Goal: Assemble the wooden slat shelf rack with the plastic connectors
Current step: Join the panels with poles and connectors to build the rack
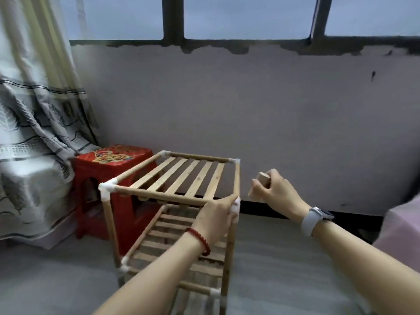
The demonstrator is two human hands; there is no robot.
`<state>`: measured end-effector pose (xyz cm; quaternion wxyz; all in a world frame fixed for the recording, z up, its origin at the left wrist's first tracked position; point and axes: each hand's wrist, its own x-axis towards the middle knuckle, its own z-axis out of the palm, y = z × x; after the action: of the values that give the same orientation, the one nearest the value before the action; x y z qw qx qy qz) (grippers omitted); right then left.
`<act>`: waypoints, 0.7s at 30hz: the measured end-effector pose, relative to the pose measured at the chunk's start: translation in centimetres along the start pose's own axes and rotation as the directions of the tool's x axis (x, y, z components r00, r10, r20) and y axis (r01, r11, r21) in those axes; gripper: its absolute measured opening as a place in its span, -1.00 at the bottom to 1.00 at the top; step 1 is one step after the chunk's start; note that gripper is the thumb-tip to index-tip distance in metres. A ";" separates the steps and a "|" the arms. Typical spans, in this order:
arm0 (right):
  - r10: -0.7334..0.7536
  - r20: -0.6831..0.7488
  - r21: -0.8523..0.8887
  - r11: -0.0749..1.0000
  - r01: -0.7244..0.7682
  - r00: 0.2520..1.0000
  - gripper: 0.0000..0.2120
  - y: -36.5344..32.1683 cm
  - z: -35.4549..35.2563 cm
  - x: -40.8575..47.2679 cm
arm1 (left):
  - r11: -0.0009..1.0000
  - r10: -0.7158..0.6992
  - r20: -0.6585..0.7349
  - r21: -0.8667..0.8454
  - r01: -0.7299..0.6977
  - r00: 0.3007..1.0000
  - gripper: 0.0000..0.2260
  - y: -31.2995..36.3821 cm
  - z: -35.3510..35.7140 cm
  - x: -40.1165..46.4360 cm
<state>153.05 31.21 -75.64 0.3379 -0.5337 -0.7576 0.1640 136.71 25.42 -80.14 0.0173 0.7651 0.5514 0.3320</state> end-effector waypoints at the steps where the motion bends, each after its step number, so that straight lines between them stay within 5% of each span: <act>1: 0.006 -0.008 -0.010 1.000 -0.006 1.000 -0.72 0.1 -0.8 0.2 | 0.998 0.011 -0.013 0.057 -0.010 1.000 -0.79 0.4 0.7 0.7; 5: -0.035 -0.031 -0.127 0.991 0.031 0.999 -0.72 -0.5 -1.9 0.9 | 0.898 0.182 -0.119 0.424 -0.116 0.976 -0.76 -0.8 0.3 2.3; 9: -0.117 0.074 -0.358 0.924 0.136 0.990 -0.69 -2.0 -1.0 0.9 | 0.846 -0.095 0.158 0.533 -0.004 0.983 -0.48 -3.6 -1.0 2.8; 11: -0.201 0.049 -0.435 0.877 0.202 0.978 -0.74 -3.5 -1.7 1.2 | 0.863 -0.103 0.164 0.505 0.006 0.981 -0.46 -3.8 -1.0 2.7; 13: -0.246 -0.069 -0.338 0.918 0.209 0.967 -0.77 -4.6 -3.1 2.4 | 0.869 -0.091 0.146 0.495 0.007 0.985 -0.44 -3.2 -0.8 2.7; 15: -0.198 -0.291 -0.058 0.980 0.189 0.936 -0.80 -5.1 -3.5 3.1 | 0.864 -0.096 0.145 0.504 0.010 0.985 -0.39 -3.1 -0.8 2.6; 17: -0.274 -0.481 -0.172 0.961 0.217 0.833 -0.81 -3.8 -1.8 1.9 | 0.869 -0.115 0.152 0.494 0.025 0.982 -0.45 -3.1 -0.8 2.6; 21: -0.281 0.020 -0.436 0.861 0.261 0.960 -0.75 -1.9 1.7 -0.5 | 0.881 -0.128 0.172 0.473 0.032 0.977 -0.49 -3.2 -0.8 2.7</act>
<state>150.68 30.25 -75.91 0.2468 -0.4872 -0.8348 -0.0698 134.07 28.71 -79.52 -0.0989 0.7524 0.6418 0.1108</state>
